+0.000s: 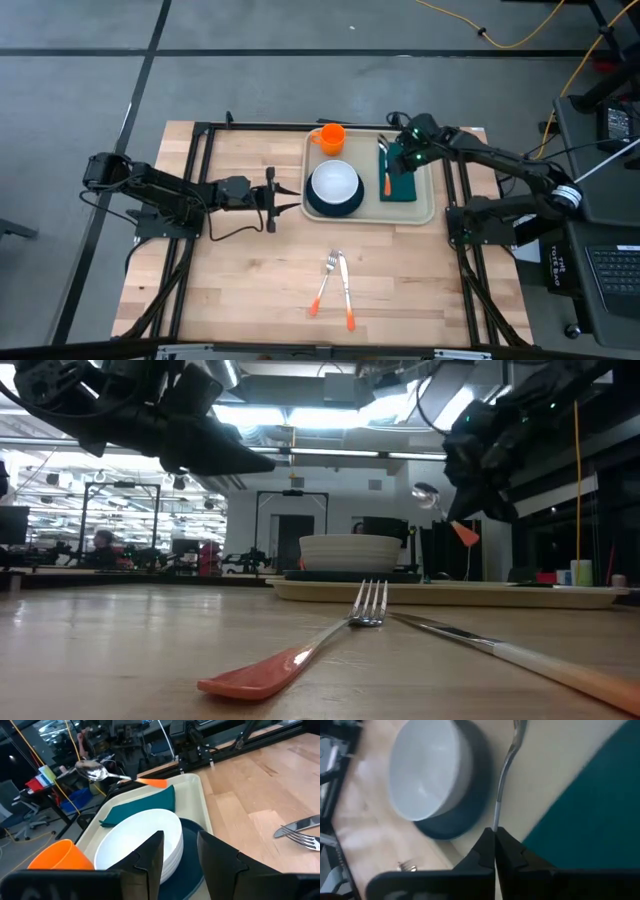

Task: Set up tray
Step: Put the orange spoon on the blue napkin on the serving tray

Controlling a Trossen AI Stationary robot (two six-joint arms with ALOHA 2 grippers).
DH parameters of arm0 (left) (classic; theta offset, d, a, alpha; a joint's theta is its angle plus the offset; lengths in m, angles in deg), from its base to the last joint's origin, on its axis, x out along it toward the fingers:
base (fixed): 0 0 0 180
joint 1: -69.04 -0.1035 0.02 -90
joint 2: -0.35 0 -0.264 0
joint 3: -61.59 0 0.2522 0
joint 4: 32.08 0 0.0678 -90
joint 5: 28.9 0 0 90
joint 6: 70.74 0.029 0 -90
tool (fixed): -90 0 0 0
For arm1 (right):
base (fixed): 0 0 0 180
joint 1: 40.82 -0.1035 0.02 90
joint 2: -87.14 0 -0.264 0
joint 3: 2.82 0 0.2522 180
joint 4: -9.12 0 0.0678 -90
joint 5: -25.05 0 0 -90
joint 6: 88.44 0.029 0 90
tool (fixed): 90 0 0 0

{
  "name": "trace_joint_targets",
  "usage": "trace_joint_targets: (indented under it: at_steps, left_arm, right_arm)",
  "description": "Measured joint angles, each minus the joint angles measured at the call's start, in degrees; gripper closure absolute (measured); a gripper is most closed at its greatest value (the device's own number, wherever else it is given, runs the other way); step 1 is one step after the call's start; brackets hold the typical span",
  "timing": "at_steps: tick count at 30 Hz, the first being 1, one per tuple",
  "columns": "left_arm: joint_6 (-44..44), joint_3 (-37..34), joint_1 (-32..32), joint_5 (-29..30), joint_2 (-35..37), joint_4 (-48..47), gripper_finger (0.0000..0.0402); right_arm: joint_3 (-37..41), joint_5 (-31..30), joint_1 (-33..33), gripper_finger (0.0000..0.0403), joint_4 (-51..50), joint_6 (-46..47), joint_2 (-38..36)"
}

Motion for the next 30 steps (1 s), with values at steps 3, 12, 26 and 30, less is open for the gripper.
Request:
trace_joint_targets:
  at_steps: [3, 12, 26, 30]
  left_arm:
    - [-0.01, 0.0, 0.0, 0.02, 0.0, -0.45, 0.0291]
    - [0.09, 0.0, 0.0, 0.22, 0.0, -0.59, 0.0295]
    - [0.09, 0.0, 0.0, 0.24, 0.0, -2.01, 0.0297]
    - [0.11, 0.0, 0.0, 0.24, 0.0, -2.01, 0.0297]
  right_arm:
    - [-0.02, 0.03, 2.59, 0.0402, 0.11, -2.43, 2.27]
    - [-0.04, 3.64, 6.67, 0.0403, 1.65, -2.58, 10.41]
    - [-0.04, 4.93, 8.44, 0.0403, 1.31, -2.62, 12.61]
    - [-0.04, 5.47, 8.44, 0.0403, 0.57, -1.07, 12.61]
